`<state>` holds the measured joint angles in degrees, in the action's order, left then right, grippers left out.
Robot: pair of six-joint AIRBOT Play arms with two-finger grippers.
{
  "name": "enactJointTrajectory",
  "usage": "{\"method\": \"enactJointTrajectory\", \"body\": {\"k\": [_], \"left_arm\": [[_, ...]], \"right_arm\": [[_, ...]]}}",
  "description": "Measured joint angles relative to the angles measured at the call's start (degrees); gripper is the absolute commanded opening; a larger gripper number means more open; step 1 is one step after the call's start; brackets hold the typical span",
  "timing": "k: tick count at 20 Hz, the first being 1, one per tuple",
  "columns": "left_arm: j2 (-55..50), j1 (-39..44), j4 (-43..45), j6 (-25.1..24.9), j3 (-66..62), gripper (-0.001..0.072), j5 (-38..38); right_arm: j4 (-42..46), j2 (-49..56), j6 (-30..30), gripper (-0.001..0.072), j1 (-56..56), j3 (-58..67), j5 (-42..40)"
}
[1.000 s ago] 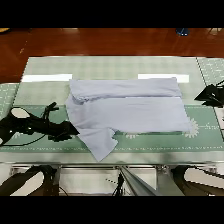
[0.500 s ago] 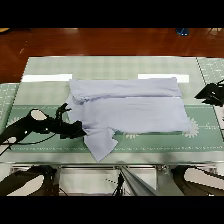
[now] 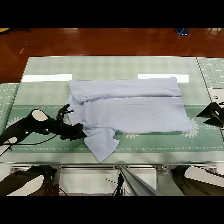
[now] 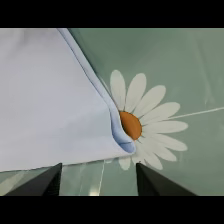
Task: Fold the shirts.
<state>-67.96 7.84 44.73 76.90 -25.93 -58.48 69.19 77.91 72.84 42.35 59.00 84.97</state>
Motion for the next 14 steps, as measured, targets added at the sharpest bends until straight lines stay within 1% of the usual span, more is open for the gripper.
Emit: {"method": "enactJointTrajectory", "body": {"k": [6, 11, 14], "left_arm": [[0.0, 0.0, 0.0, -1.0, -0.1, 0.0029, -0.2], [0.0, 0.0, -0.1, -1.4, -0.1, 0.0028, -0.3], [0.0, 0.0, -0.2, -1.5, -0.1, 0.0029, -0.2]], "right_arm": [[0.3, 0.2, -2.5, 0.0547, 1.6, -6.7, -5.2], [0.3, 0.2, -3.0, 0.0543, 1.6, -8.5, -8.0], [0.2, 0.2, -3.0, 0.0543, -0.4, -10.8, -9.6]]}}
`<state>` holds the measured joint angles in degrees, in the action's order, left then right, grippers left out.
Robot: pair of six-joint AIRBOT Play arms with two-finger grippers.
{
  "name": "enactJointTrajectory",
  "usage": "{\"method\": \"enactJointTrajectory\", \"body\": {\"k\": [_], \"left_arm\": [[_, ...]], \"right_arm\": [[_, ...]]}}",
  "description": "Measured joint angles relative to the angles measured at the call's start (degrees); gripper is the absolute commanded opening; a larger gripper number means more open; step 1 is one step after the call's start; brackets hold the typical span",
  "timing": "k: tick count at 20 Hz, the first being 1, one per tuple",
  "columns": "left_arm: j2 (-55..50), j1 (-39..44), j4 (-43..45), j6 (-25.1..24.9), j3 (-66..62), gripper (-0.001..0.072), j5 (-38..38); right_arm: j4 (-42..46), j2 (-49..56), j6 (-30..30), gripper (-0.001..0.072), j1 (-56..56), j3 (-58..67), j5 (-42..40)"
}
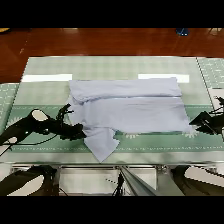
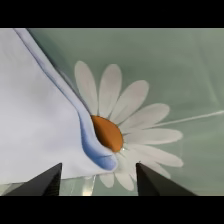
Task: Fold the shirts.
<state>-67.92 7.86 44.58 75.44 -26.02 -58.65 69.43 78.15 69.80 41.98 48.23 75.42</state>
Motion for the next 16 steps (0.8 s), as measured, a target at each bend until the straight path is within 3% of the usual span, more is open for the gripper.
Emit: {"method": "enactJointTrajectory", "body": {"k": [2, 4, 6, 7, 10, 16], "left_arm": [[0.0, 0.0, -0.1, 0.0, 0.0, 0.0028, 0.2], [0.0, 0.0, -0.1, 0.0, 0.0, 0.0028, 0.2], [0.0, 0.0, -0.1, -0.3, -0.1, 0.0028, 0.3], [0.0, -0.1, -0.1, -0.7, -0.3, 0.0028, 0.6], [0.7, -0.2, 0.6, -1.1, -2.6, 0.0028, 1.3], [2.9, -3.2, -0.1, -1.5, -18.2, 0.0028, -0.9]], "right_arm": [[-0.2, -0.1, 0.4, 0.0536, -2.1, -1.8, -1.1], [-0.4, -0.1, 1.8, 0.0338, -4.4, -3.0, -2.5], [-0.4, 0.0, 2.5, 0.0088, -6.4, -3.7, -4.9], [-0.8, 0.0, 3.1, 0.004, -7.2, -3.8, -5.2], [-1.4, -0.6, 2.3, 0.0036, -8.3, -2.8, -4.9], [-11.4, -5.9, 0.4, 0.0035, -9.1, 6.4, -2.2]]}}
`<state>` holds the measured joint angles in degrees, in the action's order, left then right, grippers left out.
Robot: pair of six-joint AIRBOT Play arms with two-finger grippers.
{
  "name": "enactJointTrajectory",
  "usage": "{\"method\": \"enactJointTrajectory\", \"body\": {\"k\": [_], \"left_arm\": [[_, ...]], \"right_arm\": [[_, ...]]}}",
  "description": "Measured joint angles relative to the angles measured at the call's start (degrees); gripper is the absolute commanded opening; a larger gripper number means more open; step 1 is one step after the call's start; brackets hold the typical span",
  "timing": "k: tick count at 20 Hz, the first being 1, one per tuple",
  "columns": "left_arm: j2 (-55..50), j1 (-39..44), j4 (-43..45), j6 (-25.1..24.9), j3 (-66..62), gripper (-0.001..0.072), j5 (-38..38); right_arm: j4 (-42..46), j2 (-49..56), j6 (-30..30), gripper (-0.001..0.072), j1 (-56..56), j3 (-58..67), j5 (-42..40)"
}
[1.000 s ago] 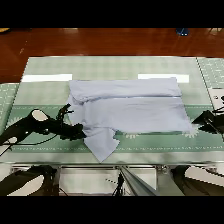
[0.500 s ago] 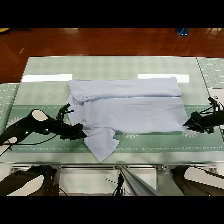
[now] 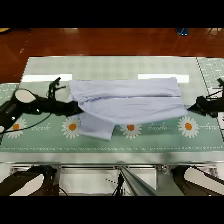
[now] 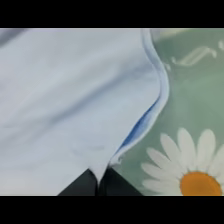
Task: Fold the shirts.
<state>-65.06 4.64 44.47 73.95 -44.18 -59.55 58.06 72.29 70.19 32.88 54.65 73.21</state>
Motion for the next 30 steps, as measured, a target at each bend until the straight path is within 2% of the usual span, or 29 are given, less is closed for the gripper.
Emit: {"method": "enactJointTrajectory", "body": {"k": [4, 7, 12, 17, 23, 24, 26, 27, 28, 30], "left_arm": [[-0.1, -1.9, -0.2, 0.0, -8.5, 0.0028, 3.3], [-2.9, -3.5, -0.4, 0.4, -12.0, 0.0028, 5.9], [-13.3, -5.9, -1.9, 0.6, -19.8, 0.0028, 7.1], [-27.4, -6.6, -2.7, 0.6, -31.8, 0.0029, 2.4], [-38.6, -6.9, -2.9, 0.6, -39.7, 0.0031, -2.0], [-39.6, -6.9, -2.8, 0.6, -40.1, 0.0072, -2.3], [-40.7, -7.0, -3.0, 0.7, -40.6, 0.0314, -3.3], [-41.0, -7.3, -2.9, 0.7, -40.8, 0.0388, -3.9], [-41.1, -7.6, -3.0, 0.7, -41.0, 0.0395, -4.6], [-41.3, -8.7, -2.9, 0.7, -41.9, 0.0396, -8.3]], "right_arm": [[-5.7, -1.0, -0.1, 0.0035, -3.8, 4.2, -8.3], [-7.5, 0.4, 0.2, 0.0035, -9.2, 5.3, -19.2], [-8.5, 6.5, 2.9, 0.0035, -16.8, 6.5, -37.7], [-8.6, 13.6, 4.0, 0.0035, -19.5, 9.2, -44.8], [-7.2, 17.5, 4.3, 0.0036, -20.1, 10.1, -47.1], [-6.8, 17.8, 4.3, 0.0036, -20.1, 10.1, -47.1], [-5.4, 18.0, 4.4, 0.0037, -20.2, 10.2, -47.0], [-4.1, 18.2, 4.4, 0.0037, -20.2, 10.2, -46.4], [-2.4, 18.2, 4.4, 0.0053, -20.2, 10.1, -45.5], [0.6, 18.3, 4.4, 0.0303, -20.2, 10.2, -43.9]]}}
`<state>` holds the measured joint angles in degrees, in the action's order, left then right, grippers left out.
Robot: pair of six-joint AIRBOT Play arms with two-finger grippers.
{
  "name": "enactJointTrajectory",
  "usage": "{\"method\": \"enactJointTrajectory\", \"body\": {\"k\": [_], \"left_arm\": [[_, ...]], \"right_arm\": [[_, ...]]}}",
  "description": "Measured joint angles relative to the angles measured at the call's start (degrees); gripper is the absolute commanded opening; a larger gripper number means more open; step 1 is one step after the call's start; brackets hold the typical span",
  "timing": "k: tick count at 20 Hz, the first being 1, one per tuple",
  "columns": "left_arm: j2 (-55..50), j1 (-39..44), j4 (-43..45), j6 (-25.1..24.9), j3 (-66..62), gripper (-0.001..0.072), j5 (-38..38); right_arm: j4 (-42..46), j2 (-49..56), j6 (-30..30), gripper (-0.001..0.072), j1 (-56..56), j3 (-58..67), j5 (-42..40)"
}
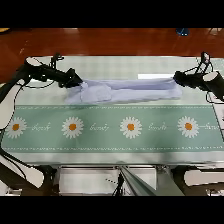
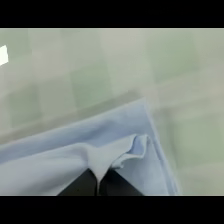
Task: Fold the shirts.
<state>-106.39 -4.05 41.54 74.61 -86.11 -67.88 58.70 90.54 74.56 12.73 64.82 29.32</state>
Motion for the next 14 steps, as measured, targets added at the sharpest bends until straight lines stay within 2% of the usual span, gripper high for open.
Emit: {"method": "enactJointTrajectory", "body": {"k": [1, 3, 8, 10, 11, 14], "left_arm": [[0.0, -0.6, 0.0, -0.1, -0.6, 0.0396, -2.5], [0.3, -1.7, 0.0, -0.5, -1.5, 0.0396, -7.5], [3.5, -3.8, 0.0, -1.4, -2.5, 0.0395, -15.0], [4.8, -4.0, -0.1, -1.8, -2.6, 0.0395, -16.2], [5.3, -4.0, -0.2, -1.8, -2.7, 0.0394, -16.4], [6.2, -3.7, -0.2, -2.1, -2.7, 0.0394, -17.1]], "right_arm": [[1.2, 0.0, -0.1, 0.0375, 0.0, 0.0, 0.7], [3.3, 0.0, -0.1, 0.0438, 0.1, 0.2, 2.0], [10.1, -2.9, 1.5, 0.0453, 1.2, 1.8, 2.6], [11.3, -3.6, 4.3, 0.0569, 3.8, 2.5, 3.7], [10.2, -3.6, 5.2, 0.0608, 5.6, 2.8, 4.7], [2.8, -2.0, 4.7, 0.0612, 11.6, 3.1, 11.1]]}}
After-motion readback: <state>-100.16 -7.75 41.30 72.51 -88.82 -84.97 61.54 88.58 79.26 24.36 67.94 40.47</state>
